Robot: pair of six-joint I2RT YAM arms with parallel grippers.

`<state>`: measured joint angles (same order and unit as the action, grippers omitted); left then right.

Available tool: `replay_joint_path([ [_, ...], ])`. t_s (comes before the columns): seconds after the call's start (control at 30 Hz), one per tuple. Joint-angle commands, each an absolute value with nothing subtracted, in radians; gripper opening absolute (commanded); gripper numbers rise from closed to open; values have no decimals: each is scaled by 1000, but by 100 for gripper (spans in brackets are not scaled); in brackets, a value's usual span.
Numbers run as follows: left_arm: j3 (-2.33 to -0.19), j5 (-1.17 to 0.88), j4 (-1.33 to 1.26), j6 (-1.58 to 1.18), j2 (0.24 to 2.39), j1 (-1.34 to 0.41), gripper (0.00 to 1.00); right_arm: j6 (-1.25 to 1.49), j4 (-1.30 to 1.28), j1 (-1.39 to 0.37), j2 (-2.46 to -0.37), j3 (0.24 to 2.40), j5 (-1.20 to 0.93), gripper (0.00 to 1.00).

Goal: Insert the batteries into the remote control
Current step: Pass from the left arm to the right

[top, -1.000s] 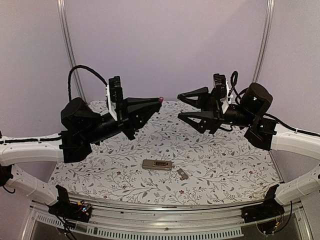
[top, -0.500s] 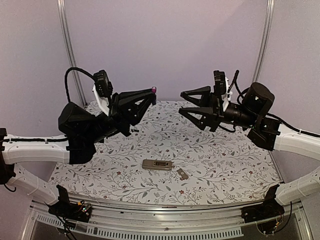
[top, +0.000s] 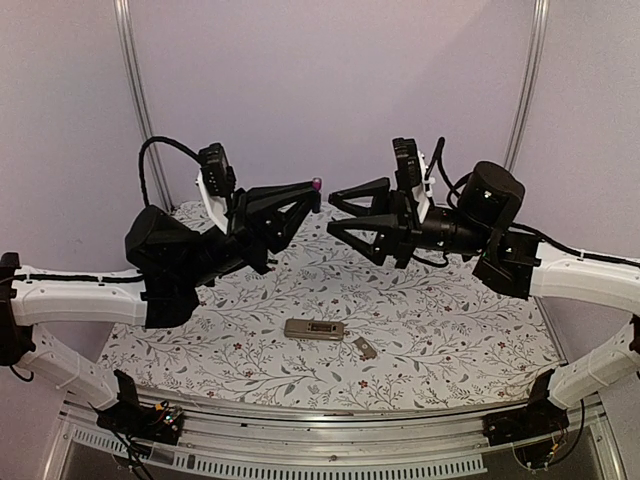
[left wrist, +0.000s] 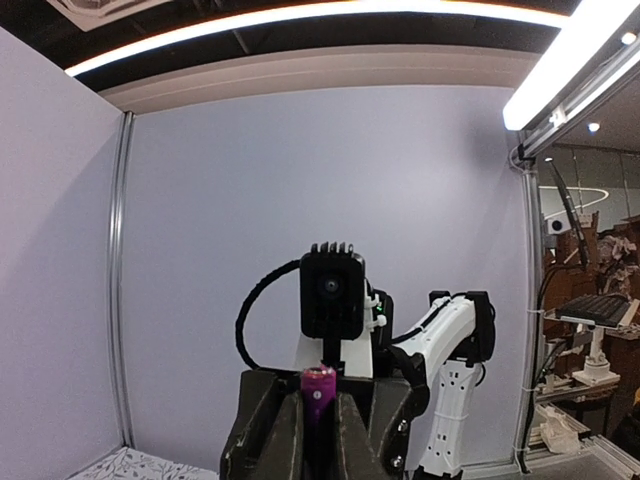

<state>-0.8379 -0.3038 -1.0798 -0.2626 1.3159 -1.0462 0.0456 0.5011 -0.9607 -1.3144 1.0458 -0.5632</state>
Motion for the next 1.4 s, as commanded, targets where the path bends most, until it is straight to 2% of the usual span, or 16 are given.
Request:
replay_joint_path([
  [0.0,-855,-301,-1085,-241,1333,-1042,0,45,536,-975,-1340,1088,-586,53],
  [0.13,-856,-303,-1082,-236,1345,-1042,0,48,535,-976,-1359,1099,-587,49],
  [0.27,-871,-302,-1026,-203,1349,-1043,0,44,516,-976,-1359,1099,-590,48],
  [0.43,-929,-252,-754,-35,1318,-1045,0,-75,374,-974,-1252,1059,-516,56],
  [0.63,-979,-151,-456,131,1300,-1050,0,-154,153,-951,-1156,1039,-385,60],
  [0.8,-982,-15,-270,181,1301,-1049,0,-129,58,-832,-1140,962,-438,62],
  [1.0,-904,57,-236,157,1249,-1030,0,-234,66,-772,-1274,828,-510,79],
  [1.17,-855,32,-224,73,1212,-953,0,-374,90,-772,-1484,854,-541,89],
  [1.37,-838,14,-184,50,1206,-894,0,-476,88,-777,-1759,953,-535,90],
])
